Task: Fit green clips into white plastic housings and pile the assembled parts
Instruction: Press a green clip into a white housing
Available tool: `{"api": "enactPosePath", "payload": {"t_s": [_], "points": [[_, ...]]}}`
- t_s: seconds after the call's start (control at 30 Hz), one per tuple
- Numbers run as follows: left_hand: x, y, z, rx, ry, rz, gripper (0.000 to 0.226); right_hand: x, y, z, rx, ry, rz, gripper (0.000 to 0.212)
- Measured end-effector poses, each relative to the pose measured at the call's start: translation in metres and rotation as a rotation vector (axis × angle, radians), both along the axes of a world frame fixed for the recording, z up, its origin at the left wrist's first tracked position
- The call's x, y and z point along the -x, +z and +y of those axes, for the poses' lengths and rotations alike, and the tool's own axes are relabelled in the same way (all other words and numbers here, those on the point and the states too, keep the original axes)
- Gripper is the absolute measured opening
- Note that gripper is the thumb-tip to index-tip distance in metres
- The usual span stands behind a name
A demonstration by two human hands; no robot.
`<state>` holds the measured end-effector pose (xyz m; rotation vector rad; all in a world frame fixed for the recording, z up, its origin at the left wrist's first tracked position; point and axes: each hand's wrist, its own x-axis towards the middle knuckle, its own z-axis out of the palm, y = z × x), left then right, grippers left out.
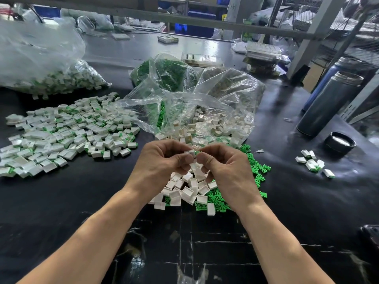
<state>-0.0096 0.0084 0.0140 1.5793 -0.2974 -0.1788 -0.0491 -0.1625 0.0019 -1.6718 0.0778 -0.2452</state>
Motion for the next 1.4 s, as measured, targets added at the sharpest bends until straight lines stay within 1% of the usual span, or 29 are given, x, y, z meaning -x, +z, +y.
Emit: {"api": "enactPosePath", "payload": {"t_s": [0.3,0.57,0.73,0.9,1.03,1.07,1.13,1.2,1.3,1.4], "points": [[-0.001,-0.002,-0.001,-0.083,0.044,-0.034,0.006,0.003,0.000,0.004,0.226,-0.034,-0.051,0.014],[0.001,-0.003,0.000,-0.183,0.053,-0.123,0.012,0.007,0.004,0.006,0.450,-0.061,-0.159,0.007],[0.001,-0.004,0.000,-0.252,0.055,-0.177,0.017,0.007,0.008,0.008,0.549,-0.060,-0.198,0.007],[-0.001,-0.006,0.001,-0.265,0.045,-0.202,0.022,0.007,0.008,0.009,0.592,-0.071,-0.228,0.007],[-0.002,-0.008,0.002,-0.327,0.026,-0.247,0.026,0.007,0.006,0.009,0.655,-0.076,-0.249,0.010],[-0.003,-0.008,0.002,-0.332,0.027,-0.251,0.026,0.007,0.005,0.009,0.648,-0.078,-0.249,0.010],[-0.003,-0.008,0.001,-0.299,0.036,-0.230,0.027,0.006,0.003,0.009,0.562,-0.084,-0.215,0.012],[-0.002,-0.007,0.000,-0.226,0.033,-0.193,0.025,0.005,0.001,0.008,0.407,-0.082,-0.155,0.015],[0.000,-0.004,-0.002,-0.072,0.014,-0.132,0.020,0.004,0.001,0.007,0.166,-0.075,-0.126,0.028],[-0.001,-0.004,-0.003,0.021,0.008,-0.111,0.015,0.002,0.004,0.008,-0.005,-0.063,-0.136,0.029]]}}
